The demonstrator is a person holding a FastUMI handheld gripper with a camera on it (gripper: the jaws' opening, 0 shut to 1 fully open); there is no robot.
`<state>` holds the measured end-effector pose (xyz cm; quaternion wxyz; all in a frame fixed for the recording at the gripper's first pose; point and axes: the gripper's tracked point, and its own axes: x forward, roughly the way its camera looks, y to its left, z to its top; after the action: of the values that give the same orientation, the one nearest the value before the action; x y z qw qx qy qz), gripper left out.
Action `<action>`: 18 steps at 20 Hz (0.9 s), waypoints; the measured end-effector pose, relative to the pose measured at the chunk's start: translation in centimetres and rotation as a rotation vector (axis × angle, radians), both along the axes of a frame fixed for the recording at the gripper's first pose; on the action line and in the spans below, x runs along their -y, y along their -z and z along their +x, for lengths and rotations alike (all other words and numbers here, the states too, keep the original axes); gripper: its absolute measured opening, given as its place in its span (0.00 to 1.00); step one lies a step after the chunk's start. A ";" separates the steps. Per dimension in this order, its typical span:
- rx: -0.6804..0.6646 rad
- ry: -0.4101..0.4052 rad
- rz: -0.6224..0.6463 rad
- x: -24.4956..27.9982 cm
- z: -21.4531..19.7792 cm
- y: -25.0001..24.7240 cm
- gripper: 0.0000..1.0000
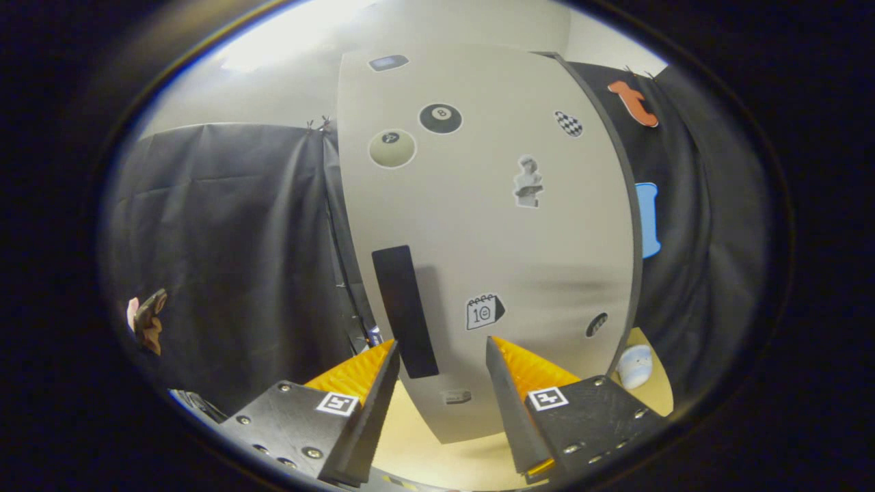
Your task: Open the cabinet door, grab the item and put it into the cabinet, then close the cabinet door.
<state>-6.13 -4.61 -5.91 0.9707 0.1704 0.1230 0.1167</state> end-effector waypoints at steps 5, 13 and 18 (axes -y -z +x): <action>-0.011 0.066 -0.061 0.4 3.0 0.5 0.83; 0.009 0.109 -0.123 0.4 5.6 1.0 0.89; 0.025 0.152 -0.174 0.2 7.4 1.0 0.91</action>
<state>1.31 -4.81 -6.94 0.9893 0.0928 0.1073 0.0335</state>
